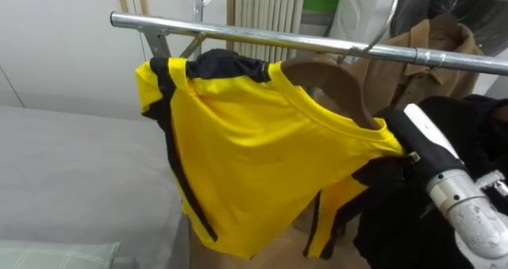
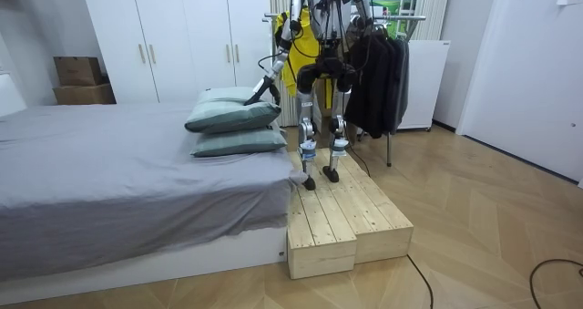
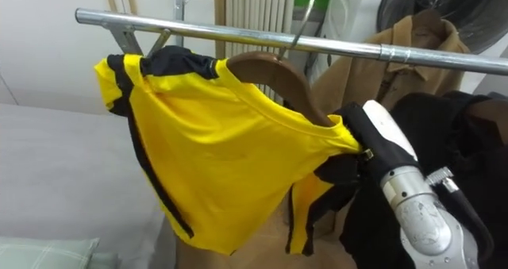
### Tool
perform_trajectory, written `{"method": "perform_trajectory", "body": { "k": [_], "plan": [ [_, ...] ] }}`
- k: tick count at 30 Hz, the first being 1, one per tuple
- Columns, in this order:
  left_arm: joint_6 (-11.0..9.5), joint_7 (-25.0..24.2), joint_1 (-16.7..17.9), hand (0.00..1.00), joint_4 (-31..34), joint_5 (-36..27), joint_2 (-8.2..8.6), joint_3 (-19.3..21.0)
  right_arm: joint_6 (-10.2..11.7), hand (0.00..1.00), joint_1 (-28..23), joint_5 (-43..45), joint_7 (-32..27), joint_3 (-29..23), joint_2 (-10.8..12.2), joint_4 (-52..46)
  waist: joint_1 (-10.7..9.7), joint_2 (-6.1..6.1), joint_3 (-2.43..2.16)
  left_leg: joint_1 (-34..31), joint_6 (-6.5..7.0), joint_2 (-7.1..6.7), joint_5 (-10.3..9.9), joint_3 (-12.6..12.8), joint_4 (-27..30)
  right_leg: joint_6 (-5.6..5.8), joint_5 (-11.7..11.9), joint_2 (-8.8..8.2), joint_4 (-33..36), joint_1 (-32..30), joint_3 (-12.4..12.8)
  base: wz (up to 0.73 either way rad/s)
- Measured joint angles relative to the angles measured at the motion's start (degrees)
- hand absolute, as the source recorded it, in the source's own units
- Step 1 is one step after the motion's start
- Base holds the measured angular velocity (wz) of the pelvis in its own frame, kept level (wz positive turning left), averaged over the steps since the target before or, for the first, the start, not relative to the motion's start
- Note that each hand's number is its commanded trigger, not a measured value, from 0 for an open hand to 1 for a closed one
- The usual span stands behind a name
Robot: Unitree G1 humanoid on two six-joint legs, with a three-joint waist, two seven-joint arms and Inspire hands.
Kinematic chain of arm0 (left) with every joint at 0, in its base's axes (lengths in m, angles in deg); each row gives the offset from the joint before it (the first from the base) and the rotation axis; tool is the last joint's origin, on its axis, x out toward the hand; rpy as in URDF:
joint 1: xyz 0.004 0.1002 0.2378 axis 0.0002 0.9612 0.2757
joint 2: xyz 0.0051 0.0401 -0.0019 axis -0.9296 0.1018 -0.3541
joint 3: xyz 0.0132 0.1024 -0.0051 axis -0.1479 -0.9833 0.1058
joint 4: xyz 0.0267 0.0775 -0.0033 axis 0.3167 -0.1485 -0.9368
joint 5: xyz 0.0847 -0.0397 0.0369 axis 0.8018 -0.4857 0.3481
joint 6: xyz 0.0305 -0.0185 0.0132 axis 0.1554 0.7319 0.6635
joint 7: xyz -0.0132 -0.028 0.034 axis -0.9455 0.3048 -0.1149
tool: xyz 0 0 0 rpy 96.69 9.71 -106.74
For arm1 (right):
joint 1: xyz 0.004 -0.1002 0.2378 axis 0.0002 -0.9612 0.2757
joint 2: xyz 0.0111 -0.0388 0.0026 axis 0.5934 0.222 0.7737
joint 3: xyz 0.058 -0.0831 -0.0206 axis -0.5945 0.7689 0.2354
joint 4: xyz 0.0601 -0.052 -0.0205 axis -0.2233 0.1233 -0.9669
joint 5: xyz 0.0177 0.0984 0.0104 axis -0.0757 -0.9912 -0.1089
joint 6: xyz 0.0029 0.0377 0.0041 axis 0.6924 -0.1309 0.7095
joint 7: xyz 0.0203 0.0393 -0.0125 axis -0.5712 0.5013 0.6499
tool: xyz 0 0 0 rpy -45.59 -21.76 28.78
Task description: Hang clothes
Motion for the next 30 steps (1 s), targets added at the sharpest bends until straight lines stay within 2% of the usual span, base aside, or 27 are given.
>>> {"method": "perform_trajectory", "body": {
  "k": [6,13,19,24,26,30],
  "plan": [
    [-0.15,-0.28,0.01,0.0,-0.33,0.01,0.0,0.03,-0.99,1.0,4.16,-3.45,1.63,-0.08,-0.12,5.4,0.02,0.03,0.01,-0.26,0.0,-0.02,0.0,-0.08,-0.01,0.0,0.0,-0.01,-0.07,-0.18,0.02,0.0],
    [-0.13,-0.93,0.02,0.0,-0.47,0.22,-0.13,0.1,-1.83,1.0,4.27,-6.03,3.92,-0.12,-0.29,5.84,0.03,0.1,0.0,-0.28,0.01,-0.03,0.0,-0.26,-0.14,-0.02,0.0,-0.32,-0.1,-0.22,-1.11,0.01],
    [-0.13,-1.31,0.0,0.0,-0.23,0.62,-0.16,0.18,-2.27,1.0,4.28,-7.89,5.7,-0.18,-1.54,8.76,-0.16,0.13,0.0,-0.21,0.01,-0.14,-0.01,-1.24,-0.1,-0.04,-0.1,-0.37,-0.31,0.25,-1.32,0.07],
    [-0.12,-1.8,0.02,0.0,0.19,0.96,-0.28,0.1,-3.28,1.0,8.52,-9.85,6.46,-0.18,-2.82,19.07,-0.21,-0.03,-0.02,-0.18,0.06,-0.25,0.04,-1.64,0.03,0.0,-0.22,-0.48,-0.17,0.45,-1.49,0.04],
    [-0.12,-1.87,0.1,0.0,0.33,0.95,-0.39,0.13,-3.9,1.0,9.51,-9.94,6.53,-0.17,-3.29,20.21,-0.27,-0.17,-0.02,-0.26,0.07,-0.29,0.08,-1.79,0.02,0.02,-0.25,-0.51,-0.2,0.42,-1.56,0.04],
    [-0.13,-1.86,0.09,0.0,0.36,1.26,-0.65,0.19,-3.91,1.0,12.82,-10.24,7.74,-0.13,-4.3,26.44,-0.25,-0.71,-0.2,-0.25,0.06,-0.35,0.09,-2.25,-0.02,0.0,-0.26,-0.79,-0.24,0.56,-2.53,0.07]
  ]
}}
